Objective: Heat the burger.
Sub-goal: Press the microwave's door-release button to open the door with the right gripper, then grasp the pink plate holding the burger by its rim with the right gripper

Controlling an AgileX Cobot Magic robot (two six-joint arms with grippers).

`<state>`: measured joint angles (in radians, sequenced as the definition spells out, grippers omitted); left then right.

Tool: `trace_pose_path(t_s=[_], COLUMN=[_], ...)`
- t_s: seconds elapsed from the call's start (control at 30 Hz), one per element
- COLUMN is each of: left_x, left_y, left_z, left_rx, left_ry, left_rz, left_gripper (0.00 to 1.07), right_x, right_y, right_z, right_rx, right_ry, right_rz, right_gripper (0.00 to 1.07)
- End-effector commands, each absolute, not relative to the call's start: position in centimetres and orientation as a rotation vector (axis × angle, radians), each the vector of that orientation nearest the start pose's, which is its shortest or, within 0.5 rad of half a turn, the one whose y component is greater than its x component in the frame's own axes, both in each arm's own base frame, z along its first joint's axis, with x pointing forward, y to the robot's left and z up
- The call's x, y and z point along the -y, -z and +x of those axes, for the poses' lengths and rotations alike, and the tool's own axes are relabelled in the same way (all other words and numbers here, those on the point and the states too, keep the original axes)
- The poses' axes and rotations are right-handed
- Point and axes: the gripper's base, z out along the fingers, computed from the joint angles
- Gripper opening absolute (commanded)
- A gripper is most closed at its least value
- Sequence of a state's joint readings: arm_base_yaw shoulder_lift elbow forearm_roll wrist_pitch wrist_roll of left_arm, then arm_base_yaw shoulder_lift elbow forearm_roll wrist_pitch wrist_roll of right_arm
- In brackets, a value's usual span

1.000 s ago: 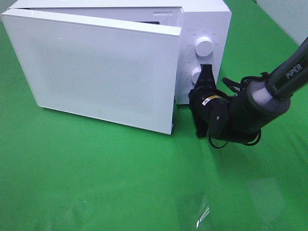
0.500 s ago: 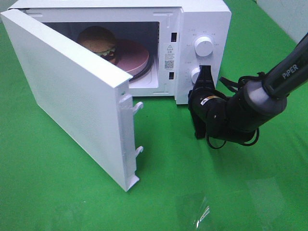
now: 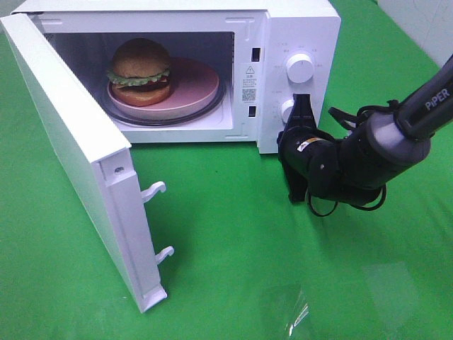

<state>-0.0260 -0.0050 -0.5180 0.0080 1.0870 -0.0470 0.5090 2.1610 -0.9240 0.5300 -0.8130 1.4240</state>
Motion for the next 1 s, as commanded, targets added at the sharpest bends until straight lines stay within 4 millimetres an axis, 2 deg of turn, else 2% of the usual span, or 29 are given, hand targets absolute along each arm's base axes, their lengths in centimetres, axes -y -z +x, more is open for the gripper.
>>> trace_pose_path(t_s=[0.03, 0.27, 0.67, 0.8, 0.83, 0.87, 1.0], left_x=[0.0, 0.0, 0.0, 0.0, 0.0, 0.0, 0.0], left_y=[-28.1, -28.1, -28.1, -28.1, -28.1, -28.1, -28.1], left_z=[-1.0, -1.0, -1.0, -1.0, -1.0, -1.0, -1.0], left_rx=[-2.018, -2.018, -2.018, -2.018, -2.018, -2.018, -2.018], left_ry=[0.044, 0.044, 0.044, 0.044, 0.044, 0.044, 0.044], left_rz=[-0.024, -0.024, -0.024, -0.024, -0.024, -0.024, -0.024], left_gripper=[1.0, 1.0, 1.0, 1.0, 1.0, 1.0, 1.0], right_x=[-15.9, -16.5, -16.3, -16.4, -16.4, -16.6, -16.6], right_y=[-12.4, -11.3, -11.5, -12.3, -12.3, -12.8, -13.8], right_z=[36.9, 35.3, 33.1, 32.0, 32.0, 31.6, 31.2], right_rx=[-1.369, -1.542, -1.776, -1.953, -1.953, -2.02, -2.101], right_ry=[-1.254, -1.218, -1.12, -1.043, -1.043, -1.01, -0.96], right_rz=[1.297, 1.307, 1.27, 1.142, 1.142, 1.06, 0.94], right_gripper=[0.0, 0.0, 0.01, 0.01, 0.01, 0.02, 0.03])
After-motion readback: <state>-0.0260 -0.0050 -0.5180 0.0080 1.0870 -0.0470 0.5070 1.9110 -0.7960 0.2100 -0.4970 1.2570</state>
